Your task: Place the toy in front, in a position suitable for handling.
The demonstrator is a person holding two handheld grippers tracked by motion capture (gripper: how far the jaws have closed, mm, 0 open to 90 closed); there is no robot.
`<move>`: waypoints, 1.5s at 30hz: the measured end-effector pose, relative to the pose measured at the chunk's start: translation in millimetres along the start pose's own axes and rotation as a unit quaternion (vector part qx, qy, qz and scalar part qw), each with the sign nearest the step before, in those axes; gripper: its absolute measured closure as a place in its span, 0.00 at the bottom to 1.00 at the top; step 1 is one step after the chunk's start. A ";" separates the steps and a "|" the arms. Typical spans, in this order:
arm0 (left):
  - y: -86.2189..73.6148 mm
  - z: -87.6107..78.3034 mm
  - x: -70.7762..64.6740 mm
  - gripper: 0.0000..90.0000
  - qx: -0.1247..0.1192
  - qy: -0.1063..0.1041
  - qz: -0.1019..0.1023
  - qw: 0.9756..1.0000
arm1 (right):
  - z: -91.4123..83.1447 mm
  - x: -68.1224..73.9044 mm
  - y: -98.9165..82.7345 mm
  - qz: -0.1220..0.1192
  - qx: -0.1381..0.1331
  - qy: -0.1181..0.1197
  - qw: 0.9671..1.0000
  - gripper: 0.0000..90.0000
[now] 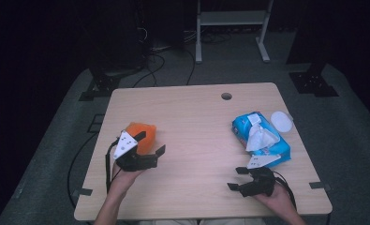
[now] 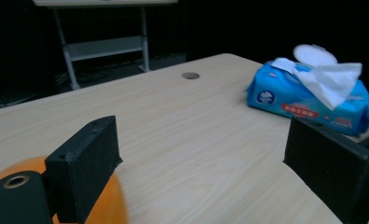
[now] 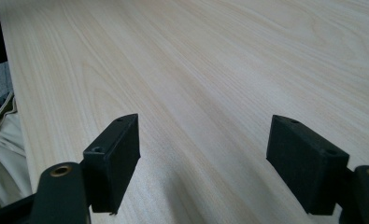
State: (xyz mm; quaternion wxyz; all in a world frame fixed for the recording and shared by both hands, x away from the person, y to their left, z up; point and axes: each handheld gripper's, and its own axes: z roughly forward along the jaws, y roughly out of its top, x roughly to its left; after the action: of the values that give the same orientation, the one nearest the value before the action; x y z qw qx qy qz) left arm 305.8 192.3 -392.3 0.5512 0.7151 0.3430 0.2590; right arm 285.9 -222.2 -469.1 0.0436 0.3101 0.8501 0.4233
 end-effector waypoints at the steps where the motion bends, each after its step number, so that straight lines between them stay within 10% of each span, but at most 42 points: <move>1: 1.2 -4.2 5.1 0.11 -0.008 0.010 -0.005 1.000 | 0.0 -0.1 -0.2 0.002 0.000 0.001 1.000 0.27; 18: -8.0 -33.5 55.3 0.11 -0.032 0.098 -0.043 0.994 | 2.8 2.1 -0.2 -0.003 0.005 0.005 1.000 0.27; 45: -36.4 -29.2 79.5 0.11 0.003 0.141 -0.060 0.988 | 4.9 6.0 -0.1 -0.006 0.012 0.010 1.000 0.27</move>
State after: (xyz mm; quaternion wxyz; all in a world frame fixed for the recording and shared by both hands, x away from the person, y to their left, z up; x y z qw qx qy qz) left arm 326.6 277.5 -420.6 0.5098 0.6509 0.4604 0.3231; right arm 282.7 -215.5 -471.2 0.0339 0.3007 0.8574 0.4162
